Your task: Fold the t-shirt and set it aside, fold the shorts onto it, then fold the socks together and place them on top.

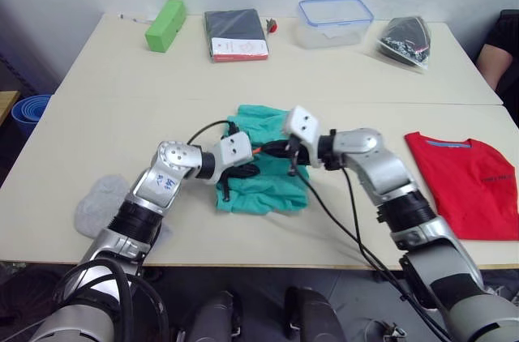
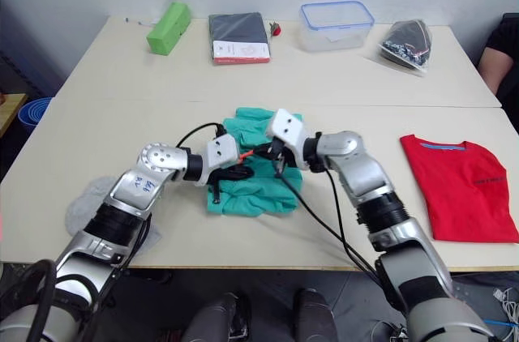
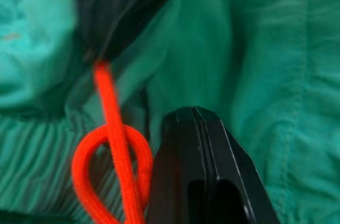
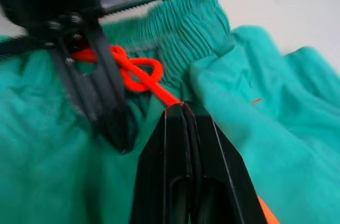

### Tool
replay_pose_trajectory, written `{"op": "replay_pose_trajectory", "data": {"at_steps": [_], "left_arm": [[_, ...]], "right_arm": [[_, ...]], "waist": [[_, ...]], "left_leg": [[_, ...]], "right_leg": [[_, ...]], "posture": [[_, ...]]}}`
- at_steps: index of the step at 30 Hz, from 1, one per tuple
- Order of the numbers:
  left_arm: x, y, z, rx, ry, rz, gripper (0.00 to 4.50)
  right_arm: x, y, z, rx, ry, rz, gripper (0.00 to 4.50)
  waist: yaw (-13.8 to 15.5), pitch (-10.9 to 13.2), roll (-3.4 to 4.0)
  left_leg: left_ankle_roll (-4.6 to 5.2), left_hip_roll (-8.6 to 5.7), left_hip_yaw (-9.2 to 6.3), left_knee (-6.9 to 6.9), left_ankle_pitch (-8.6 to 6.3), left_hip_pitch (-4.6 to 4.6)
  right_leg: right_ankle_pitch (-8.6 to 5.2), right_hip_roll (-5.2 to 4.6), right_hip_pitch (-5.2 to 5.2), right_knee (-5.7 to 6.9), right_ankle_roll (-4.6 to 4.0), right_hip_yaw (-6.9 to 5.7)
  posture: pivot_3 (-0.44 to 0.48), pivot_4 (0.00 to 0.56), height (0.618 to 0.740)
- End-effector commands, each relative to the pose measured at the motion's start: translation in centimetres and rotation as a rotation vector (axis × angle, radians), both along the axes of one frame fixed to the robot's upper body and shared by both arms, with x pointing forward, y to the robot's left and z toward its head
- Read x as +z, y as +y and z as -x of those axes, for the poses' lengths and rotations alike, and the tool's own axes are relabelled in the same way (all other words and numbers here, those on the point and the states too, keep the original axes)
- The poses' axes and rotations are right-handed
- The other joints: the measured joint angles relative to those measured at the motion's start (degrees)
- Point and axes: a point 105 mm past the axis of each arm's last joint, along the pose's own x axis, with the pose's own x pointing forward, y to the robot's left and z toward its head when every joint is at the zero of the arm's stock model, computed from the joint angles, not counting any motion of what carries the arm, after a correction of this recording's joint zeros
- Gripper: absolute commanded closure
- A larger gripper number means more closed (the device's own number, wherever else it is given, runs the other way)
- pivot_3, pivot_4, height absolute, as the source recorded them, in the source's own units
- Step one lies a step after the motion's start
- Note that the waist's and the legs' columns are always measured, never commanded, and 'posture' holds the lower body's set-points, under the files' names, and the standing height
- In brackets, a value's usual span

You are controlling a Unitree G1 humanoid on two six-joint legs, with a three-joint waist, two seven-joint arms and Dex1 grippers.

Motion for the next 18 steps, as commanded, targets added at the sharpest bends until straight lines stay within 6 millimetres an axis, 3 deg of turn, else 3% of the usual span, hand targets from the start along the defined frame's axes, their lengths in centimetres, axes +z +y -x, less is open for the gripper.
{"op": "replay_pose_trajectory", "data": {"at_steps": [1,4,9,13,18], "left_arm": [[-0.6,0.2,0.1,0.022,0.006,0.008,4.50],[-0.8,0.4,0.2,0.035,0.012,0.015,4.50],[-1.0,0.8,0.1,0.058,0.017,0.023,4.50],[-1.0,0.9,0.1,0.068,0.023,0.047,4.50],[-0.1,0.7,-0.2,0.087,0.015,0.099,4.50]], "right_arm": [[-0.7,-1.8,-3.0,-0.164,-0.069,0.069,4.47],[-0.5,-3.8,-5.0,-0.301,-0.069,0.052,4.47],[1.7,-6.0,-6.7,-0.447,0.006,-0.114,4.47],[2.2,-9.2,-7.9,-0.574,-0.046,-0.065,4.47],[6.3,-8.3,-7.3,-0.486,0.026,-0.375,4.47]], "waist": [[0.0,0.0,0.00],[-0.2,0.0,0.01],[-0.2,0.0,0.02],[-0.3,0.0,0.07],[-0.3,0.1,0.14]], "left_leg": [[0.00,-0.01,-0.02,0.03,0.00,0.02],[0.01,-0.02,-0.03,0.04,0.02,0.08],[-0.13,0.02,-0.17,-0.01,0.10,0.10],[-0.16,0.02,-0.16,-0.02,0.13,0.11],[-0.16,0.02,-0.17,-0.03,0.13,0.10]], "right_leg": [[0.00,-0.02,0.03,0.03,0.00,0.00],[0.00,-0.13,0.08,0.03,0.00,0.03],[-0.03,-0.15,0.12,0.05,-0.06,0.01],[-0.04,-0.14,0.12,0.09,-0.07,0.00],[-0.04,-0.15,0.11,0.09,-0.07,0.02]], "posture": [[0.000,0.150,0.740],[0.000,0.150,0.740],[0.000,0.150,0.740],[0.000,0.150,0.740],[0.000,0.150,0.740]]}}
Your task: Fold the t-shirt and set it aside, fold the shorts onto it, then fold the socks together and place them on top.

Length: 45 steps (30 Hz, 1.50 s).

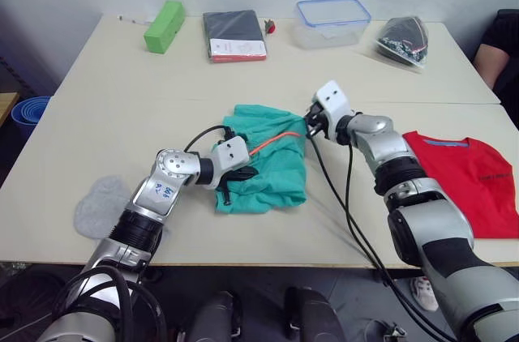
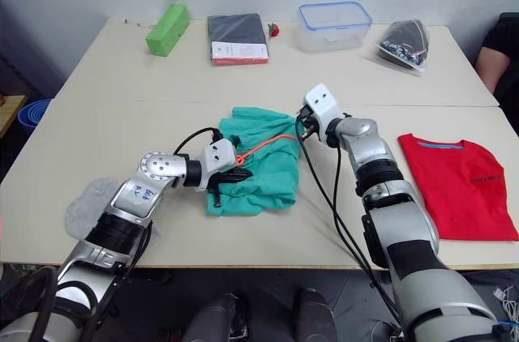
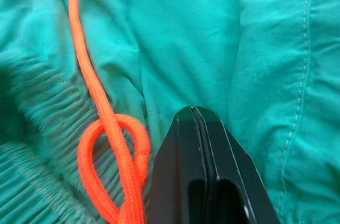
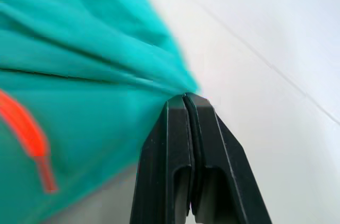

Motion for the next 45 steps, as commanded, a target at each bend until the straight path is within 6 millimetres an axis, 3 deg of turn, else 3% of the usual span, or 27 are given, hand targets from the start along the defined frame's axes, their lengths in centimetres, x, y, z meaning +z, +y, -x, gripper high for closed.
{"op": "replay_pose_trajectory", "data": {"at_steps": [1,5,8,12,15,19,20,26,33,41,44,45], "left_arm": [[0.4,0.0,-0.1,0.018,-0.004,0.040,4.50],[1.1,-0.2,-0.2,0.019,-0.025,0.066,4.50],[1.2,-0.1,-0.2,0.018,-0.032,0.065,4.50],[1.7,-0.2,0.1,-0.001,-0.038,0.084,4.50],[2.0,-0.2,0.2,-0.006,-0.040,0.095,4.50],[1.9,0.1,0.1,0.004,-0.044,0.090,4.50],[1.8,0.1,0.2,0.005,-0.043,0.090,4.50],[1.9,0.1,0.4,0.000,-0.043,0.090,4.50],[2.1,0.0,0.6,-0.002,-0.049,0.092,4.50],[2.3,0.4,0.6,0.013,-0.056,0.105,4.50],[3.0,0.4,0.8,0.010,-0.046,0.153,4.50],[3.4,0.3,1.0,-0.002,-0.032,0.184,4.10]], "right_arm": [[4.9,0.5,0.7,0.087,-0.052,-0.232,4.47],[4.4,-0.7,2.8,0.115,0.124,-0.397,4.47],[2.3,-2.1,5.0,0.111,0.319,-0.470,3.88],[-0.6,-3.2,7.7,0.115,0.501,-0.451,2.55],[-1.0,-3.2,8.5,0.116,0.577,-0.500,1.48],[-1.6,-1.6,9.0,0.159,0.665,-0.602,0.15],[-2.0,-0.9,8.8,0.164,0.681,-0.627,0.03],[-4.5,2.9,7.8,0.158,0.742,-0.663,0.03],[-5.3,7.2,8.2,0.247,0.784,-0.647,0.03],[-5.3,8.4,8.2,0.273,0.788,-0.657,0.03],[-5.3,8.2,8.2,0.272,0.782,-0.659,0.90],[-5.3,8.2,8.2,0.269,0.781,-0.660,1.32]], "waist": [[0.0,0.1,0.12],[0.3,0.1,0.25],[0.7,0.1,0.25],[0.5,0.2,0.29],[0.1,0.2,0.40],[0.1,0.2,0.40],[0.1,0.2,0.40],[-0.2,0.2,0.37],[-1.2,0.2,0.36],[-1.6,0.2,0.37],[-1.5,0.2,0.37],[-1.5,0.2,0.37]], "left_leg": [[0.00,0.00,0.00,-0.01,0.00,0.00],[0.01,0.01,-0.08,0.00,0.00,-0.04],[0.02,-0.01,-0.31,0.03,-0.01,-0.11],[0.07,-0.05,-0.26,0.02,-0.04,-0.13],[0.06,-0.04,-0.22,0.00,-0.04,-0.13],[0.00,0.01,-0.12,-0.04,-0.01,-0.07],[0.00,0.01,-0.12,-0.04,-0.01,-0.06],[0.00,0.02,-0.01,-0.05,-0.01,0.01],[-0.04,0.06,0.00,-0.08,-0.02,0.08],[-0.11,0.13,0.06,-0.11,-0.02,0.15],[-0.11,0.13,0.05,-0.11,-0.03,0.14],[-0.11,0.13,0.05,-0.12,-0.03,0.12]], "right_leg": [[0.00,0.01,0.00,0.00,0.00,0.00],[0.00,0.00,-0.01,0.01,0.00,0.02],[0.00,-0.07,0.09,-0.06,0.00,0.05],[0.00,-0.13,0.09,-0.13,-0.01,0.10],[0.00,-0.11,0.04,-0.12,-0.01,0.08],[0.00,-0.05,-0.01,-0.06,-0.01,-0.05],[0.00,-0.05,-0.01,-0.05,-0.01,-0.05],[0.00,-0.01,-0.01,0.01,-0.01,-0.11],[0.00,0.03,-0.01,0.06,-0.01,-0.04],[-0.02,0.09,-0.01,0.09,-0.05,0.12],[-0.02,0.09,-0.04,0.08,-0.05,0.26],[-0.02,0.08,-0.06,0.08,-0.06,0.34]], "posture": [[0.000,0.150,0.740],[0.000,0.150,0.740],[0.000,0.150,0.740],[0.000,0.150,0.740],[0.000,0.150,0.740],[0.000,0.150,0.740],[0.000,0.150,0.740],[0.000,0.150,0.740],[0.000,0.150,0.740],[0.000,0.150,0.740],[0.000,0.150,0.740],[0.000,0.150,0.740]]}}
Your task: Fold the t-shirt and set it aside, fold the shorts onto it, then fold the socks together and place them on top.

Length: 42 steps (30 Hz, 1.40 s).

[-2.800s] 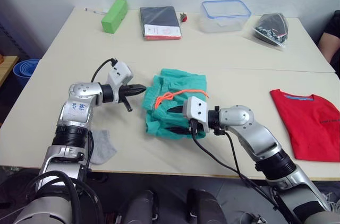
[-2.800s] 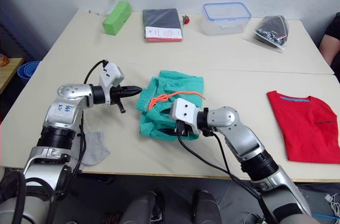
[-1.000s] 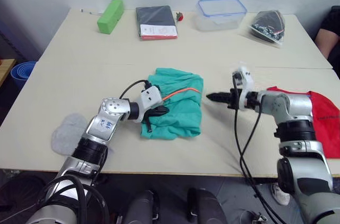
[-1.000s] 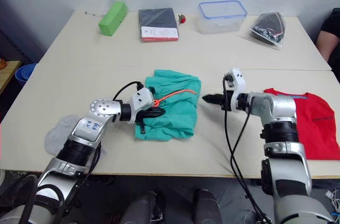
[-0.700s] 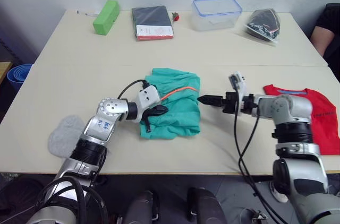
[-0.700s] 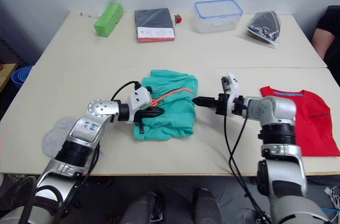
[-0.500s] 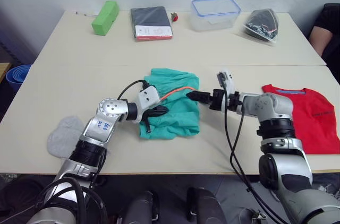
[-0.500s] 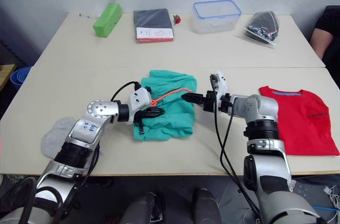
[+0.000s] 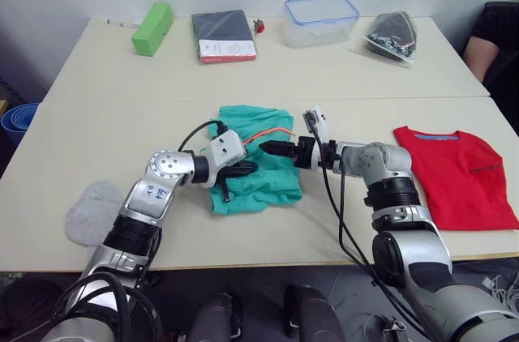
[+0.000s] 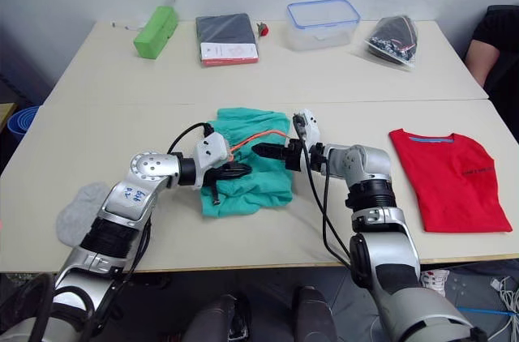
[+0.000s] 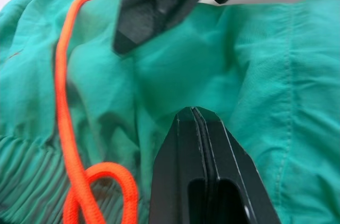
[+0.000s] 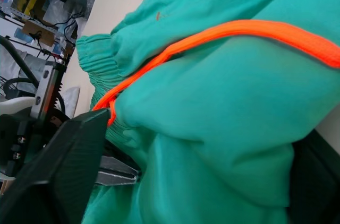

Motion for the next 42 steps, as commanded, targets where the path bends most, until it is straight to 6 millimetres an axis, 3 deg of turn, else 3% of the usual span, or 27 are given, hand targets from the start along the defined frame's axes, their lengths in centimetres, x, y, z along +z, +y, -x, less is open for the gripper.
{"op": "replay_pose_trajectory", "data": {"at_steps": [1,9,13,21,27,28,34,37,42], "left_arm": [[2.5,-0.2,0.9,-0.047,-0.006,0.112,3.89],[9.5,1.4,3.8,-0.214,0.052,0.375,1.36],[11.3,1.8,4.7,-0.257,0.051,0.423,0.09],[11.0,1.1,4.6,-0.283,0.042,0.386,0.03],[10.6,-0.4,4.4,-0.332,0.032,0.374,0.03],[10.5,-0.5,4.5,-0.341,0.031,0.369,0.03],[10.2,-1.0,4.4,-0.355,0.029,0.368,0.03],[10.0,-1.2,4.1,-0.353,0.020,0.360,0.03],[10.2,-1.3,3.9,-0.353,0.006,0.356,0.03]], "right_arm": [[-2.1,0.8,0.9,0.031,0.088,0.011,1.69],[-0.1,-0.6,1.3,0.010,0.036,-0.016,4.45],[2.1,-2.6,2.7,0.000,-0.035,-0.019,4.50],[7.7,-9.5,7.4,-0.035,-0.205,0.095,4.50],[11.1,-19.3,10.6,-0.176,-0.247,0.378,4.50],[11.3,-21.9,11.0,-0.219,-0.238,0.451,4.50],[10.7,-31.4,12.3,-0.342,-0.174,0.694,4.50],[8.5,-35.3,12.4,-0.415,-0.129,0.827,4.50],[5.8,-38.3,11.0,-0.528,-0.165,0.936,4.50]], "waist": [[0.0,0.0,0.00],[0.2,0.0,0.00],[1.1,0.0,0.02],[2.4,0.1,0.16],[3.6,0.2,0.30],[3.6,0.2,0.30],[3.0,0.2,0.25],[3.0,0.2,0.26],[3.0,0.3,0.35]], "left_leg": [[0.00,0.00,0.00,-0.01,0.00,-0.02],[-0.03,0.00,-0.04,0.00,-0.01,-0.08],[-0.01,-0.08,-0.16,0.00,-0.02,-0.12],[0.12,-0.19,-0.21,-0.01,-0.10,-0.29],[0.23,-0.17,-0.05,-0.04,-0.18,-0.34],[0.28,-0.16,0.04,-0.04,-0.20,-0.33],[0.48,-0.10,0.51,0.00,-0.30,-0.15],[0.54,-0.09,0.70,0.09,-0.26,-0.06],[0.44,-0.09,0.75,0.09,-0.22,-0.06]], "right_leg": [[0.00,-0.01,-0.02,0.00,0.00,0.05],[-0.01,-0.02,-0.05,-0.02,-0.02,0.11],[-0.01,-0.08,-0.04,-0.02,-0.02,0.07],[-0.01,-0.12,-0.05,-0.26,-0.01,-0.03],[0.02,-0.04,-0.03,-0.60,0.05,-0.05],[0.05,-0.02,-0.01,-0.65,0.09,-0.06],[0.21,0.30,0.13,-0.93,0.39,-0.06],[0.25,0.26,0.10,-1.07,0.47,0.09],[0.27,-0.05,-0.01,-0.97,0.43,0.18]], "posture": [[0.000,0.150,0.740],[0.000,0.150,0.740],[0.000,0.150,0.740],[0.000,0.150,0.740],[0.000,0.150,0.740],[0.000,0.150,0.740],[0.000,0.150,0.740],[0.000,0.150,0.740],[0.000,0.150,0.740]]}}
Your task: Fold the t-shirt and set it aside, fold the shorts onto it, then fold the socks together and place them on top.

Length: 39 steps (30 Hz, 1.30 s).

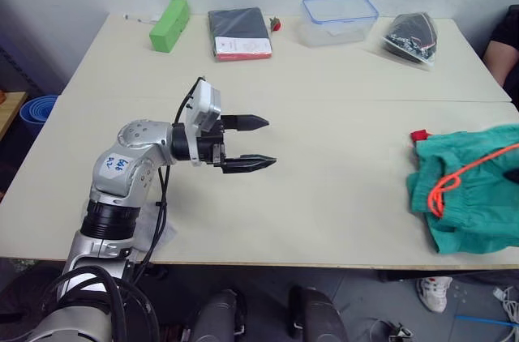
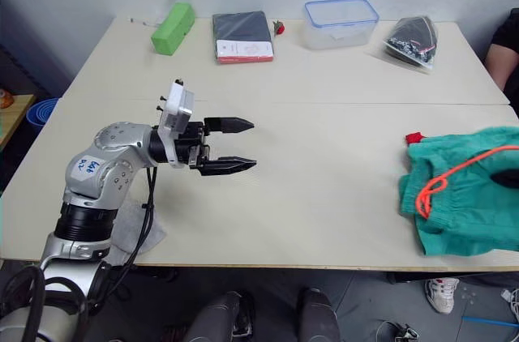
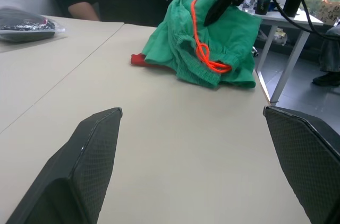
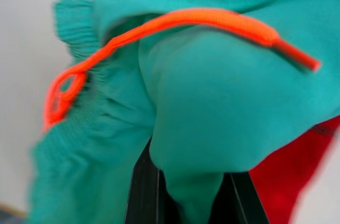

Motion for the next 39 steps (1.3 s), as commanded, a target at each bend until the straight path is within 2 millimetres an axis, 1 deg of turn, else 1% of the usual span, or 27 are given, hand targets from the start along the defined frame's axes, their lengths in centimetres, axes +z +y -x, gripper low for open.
{"op": "replay_pose_trajectory", "data": {"at_steps": [1,4,6,7,8,10,12,13,16,17,19,20,21,23,25,27,28,29,30,31,33,35,36,37,39], "left_arm": [[1.2,-0.2,0.1,-0.009,-0.055,0.010,0.03],[1.3,-0.2,0.1,-0.003,-0.058,0.009,0.03],[1.3,-0.2,0.2,-0.002,-0.060,0.006,0.00],[1.4,0.0,0.2,0.000,-0.061,0.004,0.00],[1.5,0.1,0.2,0.003,-0.062,0.001,0.00],[1.5,0.3,0.2,0.011,-0.063,-0.004,0.00],[1.5,0.4,0.1,0.016,-0.062,-0.005,0.00],[1.4,0.4,0.1,0.018,-0.061,-0.005,0.00],[1.4,0.3,0.2,0.019,-0.061,-0.004,0.00],[1.4,0.3,0.2,0.021,-0.061,-0.003,0.00],[1.4,0.4,0.2,0.025,-0.063,-0.001,0.00],[1.4,0.4,0.1,0.027,-0.064,-0.001,0.00],[1.5,0.5,0.1,0.032,-0.065,0.000,0.00],[1.4,0.8,0.0,0.044,-0.065,0.001,0.00],[1.4,1.1,-0.2,0.059,-0.064,0.002,0.00],[1.2,1.2,-0.1,0.072,-0.063,-0.002,0.00],[1.2,1.3,-0.1,0.076,-0.064,-0.005,0.00],[1.1,1.3,-0.1,0.082,-0.065,-0.009,0.00],[1.0,1.4,-0.1,0.087,-0.067,-0.014,0.00],[1.0,1.4,0.0,0.090,-0.070,-0.019,0.00],[1.0,1.6,0.1,0.100,-0.077,-0.029,0.00],[1.1,2.0,0.1,0.121,-0.079,-0.033,0.00],[1.1,2.4,0.0,0.141,-0.080,-0.040,0.00],[0.8,2.8,-0.1,0.170,-0.082,-0.054,0.00],[0.4,3.5,0.0,0.209,-0.081,-0.073,0.00]], "right_arm": [[-0.6,-1.8,-1.4,-0.081,-0.109,0.096,4.50],[-1.8,-3.1,-2.0,-0.179,-0.151,0.149,4.50],[-2.8,-4.0,-1.6,-0.180,-0.145,0.238,3.97],[-3.4,-4.1,-1.3,-0.168,-0.146,0.251,3.81],[-3.6,-4.3,-1.0,-0.165,-0.153,0.264,3.51],[-3.2,-4.8,-0.6,-0.183,-0.191,0.277,2.83],[-2.1,-5.7,0.1,-0.216,-0.237,0.296,2.21],[-1.5,-6.1,0.6,-0.236,-0.261,0.295,1.97],[-0.1,-7.2,1.9,-0.287,-0.300,0.281,0.98],[0.5,-7.6,2.3,-0.304,-0.315,0.278,0.60],[2.2,-8.2,3.0,-0.340,-0.361,0.265,0.01],[2.9,-8.4,3.2,-0.352,-0.384,0.260,0.01],[4.1,-8.6,3.4,-0.367,-0.428,0.253,0.01],[6.4,-8.0,3.1,-0.347,-0.523,0.206,0.01],[8.2,-5.8,1.7,-0.254,-0.601,0.102,0.01],[10.1,-2.1,-0.2,-0.086,-0.661,-0.013,0.01],[10.7,-0.4,-0.8,-0.013,-0.676,-0.037,0.01],[11.2,0.9,-1.3,0.036,-0.683,-0.040,0.01],[11.1,1.6,-1.9,0.054,-0.666,-0.001,0.01],[11.0,1.9,-2.3,0.055,-0.648,0.051,0.01],[11.9,4.2,-2.7,0.142,-0.681,-0.002,0.01],[12.8,7.8,-2.3,0.306,-0.701,-0.139,0.01],[12.8,10.1,-2.0,0.410,-0.682,-0.194,0.01],[12.5,13.2,-1.7,0.545,-0.650,-0.235,0.01],[11.8,17.6,-0.8,0.735,-0.597,-0.298,0.01]], "waist": [[-0.1,0.0,0.00],[0.1,0.0,0.02],[0.3,0.0,0.11],[0.5,0.0,0.13],[0.6,0.0,0.13],[0.6,0.0,0.13],[0.4,0.0,0.13],[0.4,0.0,0.13],[0.3,0.0,0.15],[0.3,0.0,0.15],[0.2,0.0,0.15],[0.2,0.0,0.15],[0.2,0.0,0.15],[0.0,0.0,0.15],[-0.5,0.0,0.15],[-0.8,0.0,0.19],[-1.1,0.0,0.19],[-1.1,0.0,0.19],[-1.2,0.0,0.19],[-1.1,0.0,0.19],[-0.8,0.0,0.19],[-0.1,0.0,0.19],[0.1,0.0,0.19],[0.2,0.0,0.19],[0.3,0.0,0.19]], "left_leg": [[-0.04,0.03,0.00,0.01,0.02,0.01],[-0.09,0.04,0.00,0.02,0.07,0.00],[-0.09,0.03,-0.01,0.02,0.07,-0.01],[-0.06,0.00,-0.02,0.02,0.08,-0.02],[-0.05,-0.02,-0.04,0.02,0.09,-0.03],[-0.05,-0.03,-0.06,0.04,0.09,-0.03],[-0.04,-0.04,-0.04,0.04,0.09,-0.03],[-0.04,-0.04,-0.04,0.05,0.09,-0.02],[-0.03,-0.03,-0.04,0.05,0.10,0.00],[-0.03,-0.02,-0.04,0.04,0.10,0.02],[-0.03,-0.01,-0.04,0.04,0.10,0.02],[-0.03,-0.01,-0.03,0.05,0.10,0.02],[-0.04,0.00,-0.03,0.05,0.10,0.03],[-0.04,0.02,-0.03,0.04,0.09,0.04],[-0.07,0.07,-0.02,0.04,0.08,0.07],[-0.08,0.09,-0.02,0.04,0.08,0.07],[-0.09,0.11,-0.02,0.04,0.07,0.10],[-0.09,0.13,-0.06,0.04,0.08,0.08],[-0.10,0.13,-0.07,0.04,0.08,0.08],[-0.10,0.13,-0.09,0.04,0.07,0.08],[-0.10,0.09,-0.09,0.05,0.07,0.05],[-0.09,0.06,-0.12,0.05,0.08,0.01],[-0.08,0.06,-0.14,0.05,0.07,0.00],[-0.08,0.06,-0.14,0.05,0.07,0.00],[-0.09,0.07,-0.30,0.05,0.07,-0.03]], "right_leg": [[0.01,0.02,0.00,0.00,-0.01,0.00],[0.01,0.07,0.01,0.02,-0.02,-0.02],[0.01,0.06,0.00,0.04,-0.03,-0.03],[0.01,0.09,0.00,0.04,-0.03,-0.06],[0.01,0.12,0.00,0.05,-0.03,-0.08],[0.02,0.24,0.07,0.03,-0.02,-0.11],[0.02,0.24,0.09,0.00,0.00,-0.08],[0.03,0.25,0.09,-0.01,0.00,-0.07],[0.02,0.26,0.10,0.00,0.00,-0.05],[0.02,0.26,0.10,0.00,0.00,-0.04],[0.02,0.26,0.10,-0.01,0.00,-0.03],[0.02,0.25,0.10,-0.01,0.00,-0.01],[0.02,0.23,0.10,-0.01,0.00,0.00],[0.02,0.16,0.10,-0.03,-0.01,0.01],[0.02,0.11,0.12,-0.05,-0.02,0.02],[0.03,0.10,0.11,-0.03,-0.03,0.03],[0.03,0.10,0.11,-0.02,-0.04,0.04],[0.03,0.11,0.11,0.01,-0.04,0.03],[0.03,0.11,0.11,0.02,-0.04,0.03],[0.03,0.11,0.11,0.05,-0.05,0.01],[0.03,0.06,0.08,0.13,-0.05,0.01],[0.04,0.02,0.08,0.15,-0.04,0.01],[0.04,0.01,0.08,0.15,-0.05,0.02],[0.04,0.02,0.08,0.15,-0.05,0.02],[0.04,0.01,0.09,0.22,-0.06,0.04]], "posture": [[0.000,0.150,0.740],[0.000,0.150,0.740],[0.000,0.150,0.740],[0.000,0.150,0.740],[0.000,0.150,0.740],[0.000,0.150,0.740],[0.000,0.150,0.740],[0.000,0.150,0.740],[0.000,0.150,0.740],[0.000,0.150,0.740],[0.000,0.150,0.740],[0.000,0.150,0.740],[0.000,0.150,0.740],[0.000,0.150,0.740],[0.000,0.150,0.740],[0.000,0.150,0.740],[0.000,0.150,0.740],[0.000,0.150,0.740],[0.000,0.150,0.740],[0.000,0.150,0.740],[0.000,0.150,0.740],[0.000,0.150,0.740],[0.000,0.150,0.740],[0.000,0.150,0.740],[0.000,0.150,0.740]]}}
